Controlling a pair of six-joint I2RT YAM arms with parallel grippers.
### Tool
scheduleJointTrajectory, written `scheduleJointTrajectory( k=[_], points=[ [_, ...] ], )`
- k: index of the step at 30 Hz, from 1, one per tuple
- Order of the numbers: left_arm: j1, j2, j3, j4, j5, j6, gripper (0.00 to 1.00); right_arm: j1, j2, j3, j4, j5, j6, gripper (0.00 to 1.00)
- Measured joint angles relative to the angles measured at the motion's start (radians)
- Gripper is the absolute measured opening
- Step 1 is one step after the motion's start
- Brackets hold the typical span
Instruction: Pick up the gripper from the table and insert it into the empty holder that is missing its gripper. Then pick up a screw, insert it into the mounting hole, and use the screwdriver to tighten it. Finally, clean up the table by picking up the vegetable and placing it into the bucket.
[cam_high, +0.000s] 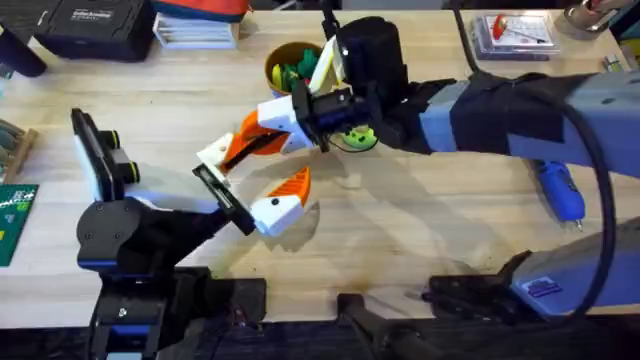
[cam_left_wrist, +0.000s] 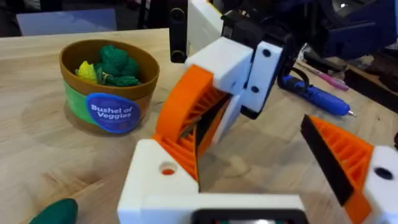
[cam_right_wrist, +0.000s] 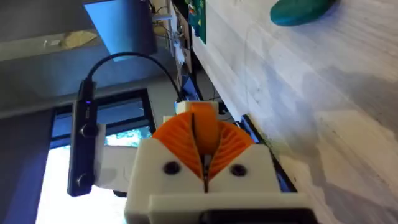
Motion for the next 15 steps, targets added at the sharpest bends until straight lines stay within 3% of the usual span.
scheduleJointTrajectory(
  k=[10,15],
  points=[
    [0.000,0.000,0.000,0.000,0.001,0.000,0.986,0.000,0.000,0.000,-0.003,-0.008,-0.009,0.013],
    [0.000,0.000,0.001,0.000,0.005,0.001,0.986,0.000,0.000,0.000,-0.008,-0.001,-0.016,0.122]
  ],
)
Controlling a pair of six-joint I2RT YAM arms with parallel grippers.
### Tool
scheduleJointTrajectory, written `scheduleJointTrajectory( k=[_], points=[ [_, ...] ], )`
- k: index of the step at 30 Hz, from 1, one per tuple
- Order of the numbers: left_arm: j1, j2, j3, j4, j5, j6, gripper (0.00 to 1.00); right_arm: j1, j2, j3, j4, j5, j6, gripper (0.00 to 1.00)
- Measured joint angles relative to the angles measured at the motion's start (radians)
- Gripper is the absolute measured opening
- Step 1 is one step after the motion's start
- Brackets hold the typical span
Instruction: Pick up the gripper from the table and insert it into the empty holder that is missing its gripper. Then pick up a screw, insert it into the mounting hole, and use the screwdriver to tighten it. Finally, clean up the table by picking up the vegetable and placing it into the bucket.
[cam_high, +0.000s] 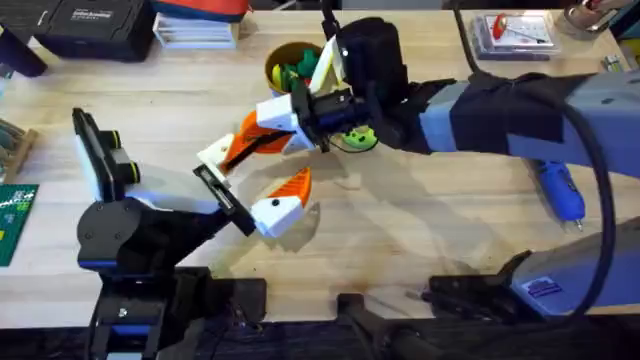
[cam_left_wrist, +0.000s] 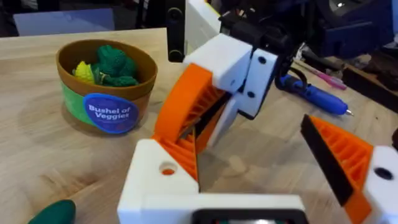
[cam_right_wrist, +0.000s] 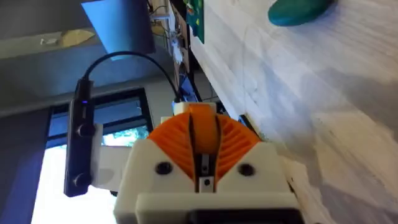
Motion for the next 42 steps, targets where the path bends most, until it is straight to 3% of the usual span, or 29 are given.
scheduleJointTrajectory(
  k=[6,17,18,20,26,42],
  points=[
    [0.000,0.000,0.000,0.000,0.002,0.003,0.986,-0.003,0.000,0.000,0.002,-0.010,-0.008,0.141],
    [-0.011,0.000,0.001,-0.004,0.049,0.027,0.986,-0.044,0.000,0.000,-0.003,-0.089,-0.011,0.266],
    [-0.015,0.000,0.001,-0.006,0.066,0.027,0.986,-0.051,0.000,0.000,-0.002,-0.106,-0.012,0.347],
    [-0.017,0.000,0.001,-0.007,0.076,0.027,0.985,-0.053,0.000,0.000,0.004,-0.113,-0.012,0.418],
    [-0.018,0.000,0.001,-0.009,0.096,0.026,0.986,-0.053,0.000,0.000,0.005,-0.120,-0.015,0.506],
    [-0.021,0.000,0.001,-0.011,0.122,0.026,0.986,-0.056,0.000,0.000,-0.094,-0.143,-0.112,0.563]
  ],
)
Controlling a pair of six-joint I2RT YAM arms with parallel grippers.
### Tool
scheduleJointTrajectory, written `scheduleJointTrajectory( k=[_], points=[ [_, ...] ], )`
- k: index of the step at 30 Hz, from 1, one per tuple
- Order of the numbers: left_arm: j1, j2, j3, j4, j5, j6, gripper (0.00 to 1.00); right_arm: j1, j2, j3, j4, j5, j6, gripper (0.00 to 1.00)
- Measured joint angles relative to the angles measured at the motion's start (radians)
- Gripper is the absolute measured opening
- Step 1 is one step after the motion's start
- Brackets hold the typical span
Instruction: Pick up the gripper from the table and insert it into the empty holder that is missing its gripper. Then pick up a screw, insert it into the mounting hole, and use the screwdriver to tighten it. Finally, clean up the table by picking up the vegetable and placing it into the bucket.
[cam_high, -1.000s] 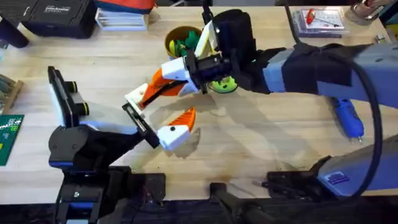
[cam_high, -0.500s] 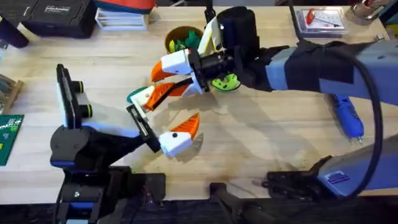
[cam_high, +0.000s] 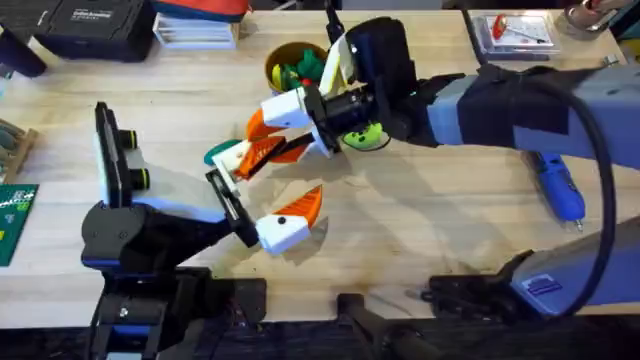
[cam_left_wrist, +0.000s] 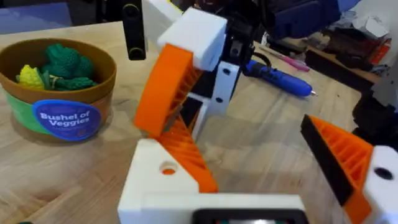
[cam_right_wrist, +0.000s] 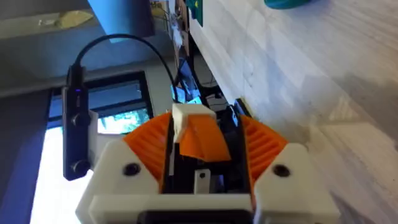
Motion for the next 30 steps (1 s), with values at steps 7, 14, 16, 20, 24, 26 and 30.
scheduleJointTrajectory(
  k=[7,14,16,20,24,26,30],
  points=[
    [-0.001,0.000,0.000,0.000,0.002,0.000,0.986,-0.005,0.000,0.000,-0.001,-0.008,-0.054,0.594],
    [-0.001,0.000,0.000,-0.001,0.003,0.000,0.987,-0.014,0.000,0.000,-0.069,-0.015,-0.136,0.627],
    [-0.001,0.000,0.000,-0.001,0.003,0.000,0.986,-0.026,0.000,0.000,-0.084,-0.026,-0.163,0.630],
    [-0.001,0.000,0.000,-0.001,0.003,0.000,0.986,-0.062,0.000,0.000,-0.082,-0.060,-0.195,0.622],
    [-0.001,0.000,0.000,-0.001,0.003,0.000,0.986,-0.084,0.000,0.000,-0.082,-0.095,-0.214,0.595],
    [-0.001,0.000,0.000,-0.001,0.003,0.000,0.986,-0.083,0.000,0.000,-0.081,-0.113,-0.220,0.588],
    [-0.001,0.000,0.000,-0.001,0.003,0.000,0.986,-0.076,0.000,0.000,-0.082,-0.138,-0.232,0.577]
  ],
)
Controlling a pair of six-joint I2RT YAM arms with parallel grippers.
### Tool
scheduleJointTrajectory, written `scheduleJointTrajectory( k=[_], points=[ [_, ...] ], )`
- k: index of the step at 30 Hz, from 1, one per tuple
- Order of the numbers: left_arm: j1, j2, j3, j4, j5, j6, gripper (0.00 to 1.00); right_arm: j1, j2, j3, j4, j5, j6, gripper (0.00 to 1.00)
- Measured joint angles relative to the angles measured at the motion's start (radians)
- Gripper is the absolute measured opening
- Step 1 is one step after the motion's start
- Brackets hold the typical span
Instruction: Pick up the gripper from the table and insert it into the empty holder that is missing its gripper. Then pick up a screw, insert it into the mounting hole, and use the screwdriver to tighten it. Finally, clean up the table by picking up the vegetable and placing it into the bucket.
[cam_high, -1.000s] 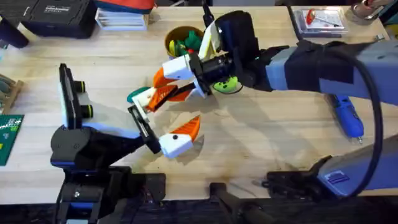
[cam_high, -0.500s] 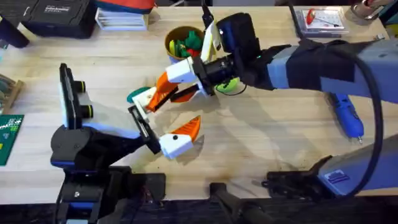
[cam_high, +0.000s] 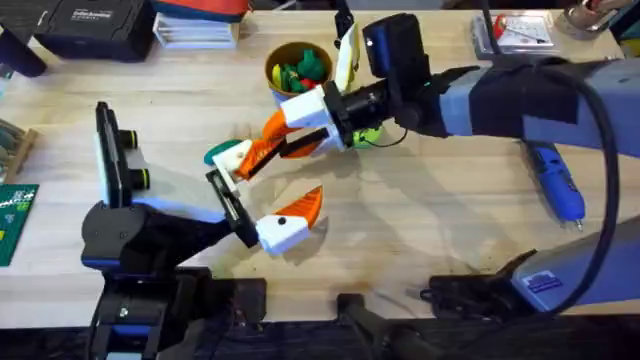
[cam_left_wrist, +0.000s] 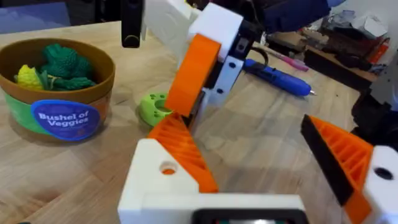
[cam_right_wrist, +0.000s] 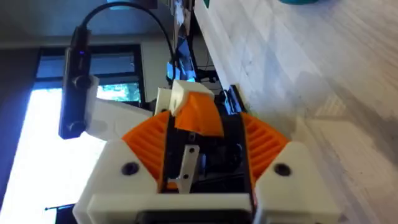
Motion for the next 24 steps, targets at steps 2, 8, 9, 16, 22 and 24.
scheduleJointTrajectory(
  k=[2,8,9,16,22,24],
  points=[
    [0.000,0.000,0.000,0.000,0.000,0.000,0.985,0.001,0.000,0.000,0.000,-0.008,-0.002,0.573],
    [0.000,0.000,0.000,0.000,0.000,0.000,0.985,0.002,0.000,0.000,0.000,-0.014,-0.004,0.533],
    [0.000,0.000,0.000,0.000,0.000,0.000,0.985,0.002,0.000,0.000,0.000,-0.014,-0.005,0.533],
    [0.000,0.000,0.000,0.000,0.000,0.000,0.985,0.022,0.000,0.000,0.002,-0.004,-0.004,0.533],
    [0.000,0.000,0.000,0.000,0.000,0.000,0.985,0.026,0.000,0.000,0.004,0.013,-0.003,0.420],
    [0.000,0.000,0.000,0.000,0.000,0.000,0.985,0.026,0.000,0.000,0.004,0.016,-0.004,0.331]
  ],
)
